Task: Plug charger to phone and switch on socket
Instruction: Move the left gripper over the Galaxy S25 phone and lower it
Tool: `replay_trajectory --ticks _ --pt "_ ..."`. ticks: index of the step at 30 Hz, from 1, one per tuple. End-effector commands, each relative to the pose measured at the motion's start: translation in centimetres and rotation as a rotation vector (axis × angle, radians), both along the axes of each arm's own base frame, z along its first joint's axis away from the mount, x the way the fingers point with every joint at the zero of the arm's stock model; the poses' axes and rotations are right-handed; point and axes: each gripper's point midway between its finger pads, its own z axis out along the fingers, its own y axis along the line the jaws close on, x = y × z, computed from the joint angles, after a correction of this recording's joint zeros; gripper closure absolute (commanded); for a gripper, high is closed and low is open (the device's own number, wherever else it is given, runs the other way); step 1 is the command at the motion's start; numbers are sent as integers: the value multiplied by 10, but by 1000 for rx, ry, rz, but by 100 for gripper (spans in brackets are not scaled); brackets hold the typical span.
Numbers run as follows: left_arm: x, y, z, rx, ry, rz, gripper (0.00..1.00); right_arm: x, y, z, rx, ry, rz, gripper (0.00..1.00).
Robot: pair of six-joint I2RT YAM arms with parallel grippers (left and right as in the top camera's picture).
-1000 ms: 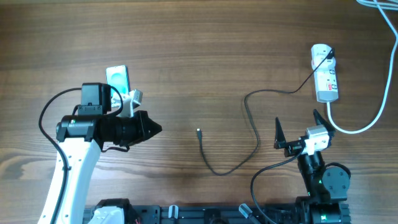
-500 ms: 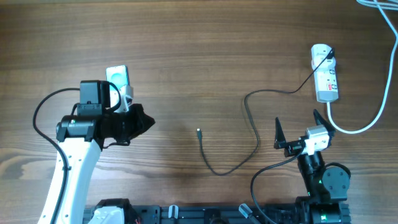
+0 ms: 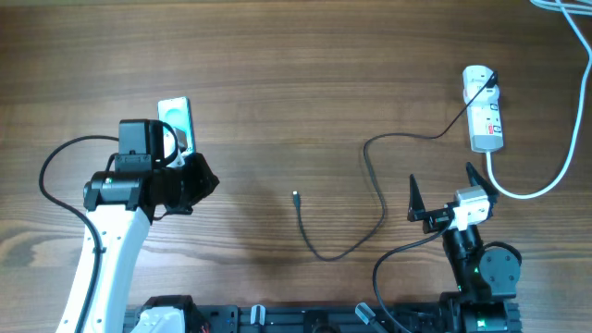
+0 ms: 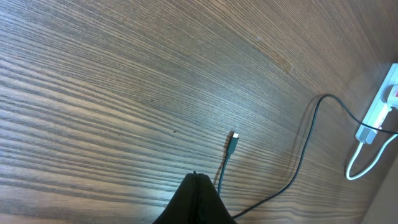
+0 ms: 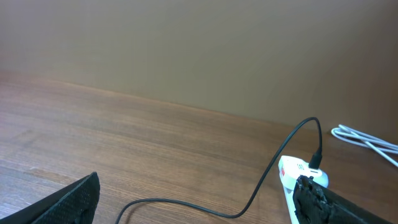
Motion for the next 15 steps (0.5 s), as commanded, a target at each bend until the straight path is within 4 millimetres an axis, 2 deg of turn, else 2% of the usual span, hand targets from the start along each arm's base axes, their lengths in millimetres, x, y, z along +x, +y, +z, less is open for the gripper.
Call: replay_trajectory --ticks 1,10,13,15 --pt "1 -1 -1 17 2 -2 96 0 -1 2 4 -10 -4 0" --pt "-4 -19 -4 71 -10 -88 96 0 -1 2 5 -9 -4 0" --pt "-4 -19 -4 71 -10 -88 96 0 -1 2 5 -9 -4 0" --pt "-1 -9 -6 130 -15 -64 96 0 -1 2 5 -9 -4 0"
